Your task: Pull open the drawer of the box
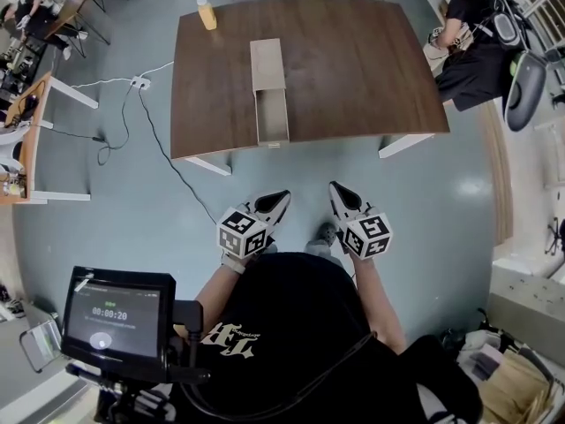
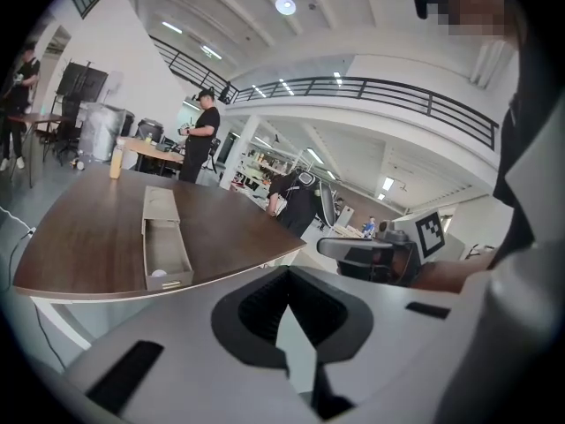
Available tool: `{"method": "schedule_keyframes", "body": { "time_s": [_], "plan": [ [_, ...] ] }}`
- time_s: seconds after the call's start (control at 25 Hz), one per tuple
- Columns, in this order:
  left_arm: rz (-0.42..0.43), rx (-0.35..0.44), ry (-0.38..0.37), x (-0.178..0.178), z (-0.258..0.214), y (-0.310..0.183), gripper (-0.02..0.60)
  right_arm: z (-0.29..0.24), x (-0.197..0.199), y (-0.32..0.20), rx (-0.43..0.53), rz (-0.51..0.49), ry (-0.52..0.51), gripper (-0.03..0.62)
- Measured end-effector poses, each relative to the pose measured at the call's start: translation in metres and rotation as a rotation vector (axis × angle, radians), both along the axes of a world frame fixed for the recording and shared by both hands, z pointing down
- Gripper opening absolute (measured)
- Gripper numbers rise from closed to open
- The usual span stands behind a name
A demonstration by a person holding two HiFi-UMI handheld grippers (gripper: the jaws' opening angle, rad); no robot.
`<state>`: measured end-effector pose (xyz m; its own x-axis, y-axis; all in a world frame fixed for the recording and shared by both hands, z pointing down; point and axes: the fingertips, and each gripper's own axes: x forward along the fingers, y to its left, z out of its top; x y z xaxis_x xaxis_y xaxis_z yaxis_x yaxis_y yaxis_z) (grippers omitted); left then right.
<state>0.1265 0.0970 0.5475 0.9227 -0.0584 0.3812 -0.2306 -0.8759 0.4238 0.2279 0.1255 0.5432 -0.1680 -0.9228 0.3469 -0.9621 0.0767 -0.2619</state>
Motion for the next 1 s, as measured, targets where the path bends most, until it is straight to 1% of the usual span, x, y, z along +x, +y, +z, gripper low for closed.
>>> {"method": "schedule_keyframes", "body": {
  "time_s": [0.28,0.68,0.8,0.92,1.0],
  "plan": [
    [0.051,0.028,-0.011,0.018,-0.008,0.015,0.005,0.0,0.022,0.01,-0.001,0.023,0.014,-0.014],
    [0.072,0.046,0.003,0.029,-0.017,0.017,0.005,-0.012,0.025,0.011,0.021,0.037,0.006,-0.014],
    [0.068,0.075,0.019,0.028,-0.033,0.015,0.005,-0.039,0.03,0.013,0.08,0.067,0.001,-0.014],
    [0.057,0.118,0.072,0.028,-0.064,0.005,0.005,-0.077,0.036,0.009,0.164,0.077,0.031,-0.014],
    [0.051,0.155,0.112,0.028,-0.086,-0.002,0.005,-0.102,0.035,0.006,0.216,0.062,0.072,-0.014]
  ]
}}
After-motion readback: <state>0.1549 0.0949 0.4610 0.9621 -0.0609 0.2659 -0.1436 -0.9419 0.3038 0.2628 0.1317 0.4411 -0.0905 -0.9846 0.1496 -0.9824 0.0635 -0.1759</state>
